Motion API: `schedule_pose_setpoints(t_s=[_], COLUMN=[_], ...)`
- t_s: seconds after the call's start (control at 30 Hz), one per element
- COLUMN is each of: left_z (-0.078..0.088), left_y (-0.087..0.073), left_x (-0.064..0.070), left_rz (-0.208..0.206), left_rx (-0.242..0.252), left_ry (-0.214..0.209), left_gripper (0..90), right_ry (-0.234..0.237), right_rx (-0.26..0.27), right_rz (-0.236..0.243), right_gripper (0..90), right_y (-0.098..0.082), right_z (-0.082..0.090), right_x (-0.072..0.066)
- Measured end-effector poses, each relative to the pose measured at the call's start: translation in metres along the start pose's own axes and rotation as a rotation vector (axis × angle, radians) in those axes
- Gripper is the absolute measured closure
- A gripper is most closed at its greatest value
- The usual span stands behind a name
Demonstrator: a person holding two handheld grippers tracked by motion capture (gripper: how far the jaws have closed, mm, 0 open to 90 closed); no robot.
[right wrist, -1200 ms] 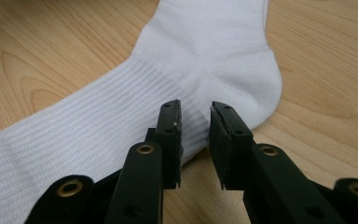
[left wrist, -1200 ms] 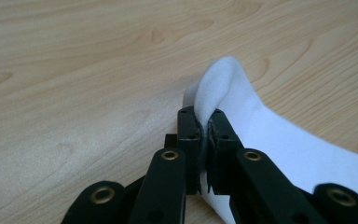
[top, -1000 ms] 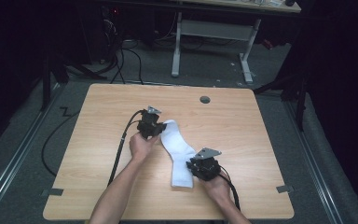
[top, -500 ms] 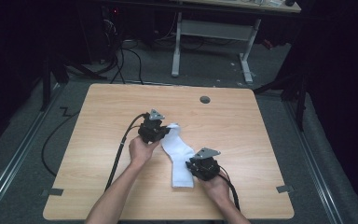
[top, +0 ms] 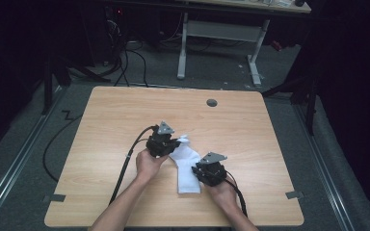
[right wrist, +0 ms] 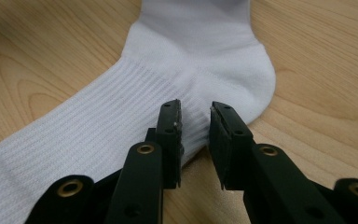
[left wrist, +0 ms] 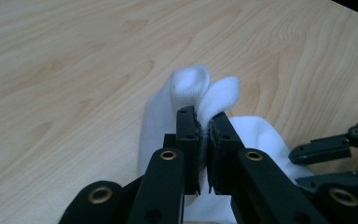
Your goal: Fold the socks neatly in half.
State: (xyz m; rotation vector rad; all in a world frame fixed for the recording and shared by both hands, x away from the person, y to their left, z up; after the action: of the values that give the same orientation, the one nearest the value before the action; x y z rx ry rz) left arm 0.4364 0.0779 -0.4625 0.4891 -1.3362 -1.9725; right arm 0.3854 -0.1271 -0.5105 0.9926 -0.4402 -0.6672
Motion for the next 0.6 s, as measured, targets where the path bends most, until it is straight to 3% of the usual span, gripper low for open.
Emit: schedule_pose_setpoints(t_s=[0.23,0.43,0.53,0.6], left_z=[-0.005,-0.016,-0.018,-0.018], left_y=[-0.019,-0.034,-0.035,-0.034], left_x=[0.013,0.014,0.009,0.007], left_rz=[-0.047,-0.07,-0.031,-0.03], left_rx=[-0.059,-0.117,-0.097,-0.1], left_ry=[-0.003,0.013,0.017,0.023], left_gripper=[81.6,77.7,77.6,77.2], right_ry=[-0.006,-0.01,-0.011,-0.013], right_rx=[0.001,-0.002,0.003,0.007], right_rz=[0.004,0.006,0.002,-0.002], right_gripper=[73.7,73.6,73.4,73.4], right_y=[0.0,0.001,0.002,0.002], right_z=[0.0,-0.001,-0.003,-0.005], right_x=[-0.001,-0.002,-0.002,-0.003])
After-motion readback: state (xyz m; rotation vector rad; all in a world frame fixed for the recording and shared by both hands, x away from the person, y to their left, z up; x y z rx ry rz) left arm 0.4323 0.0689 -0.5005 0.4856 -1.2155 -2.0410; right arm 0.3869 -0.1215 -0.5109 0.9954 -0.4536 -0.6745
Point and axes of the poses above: each handheld gripper's, and its own axes: z roughly backward along the jaws, y roughly out of its top, x roughly to its right, the point moved 1 cm from there along -z, roughly forward along the jaws, and after that the axes turned 14 degrees about x, right-handed, at the moved point
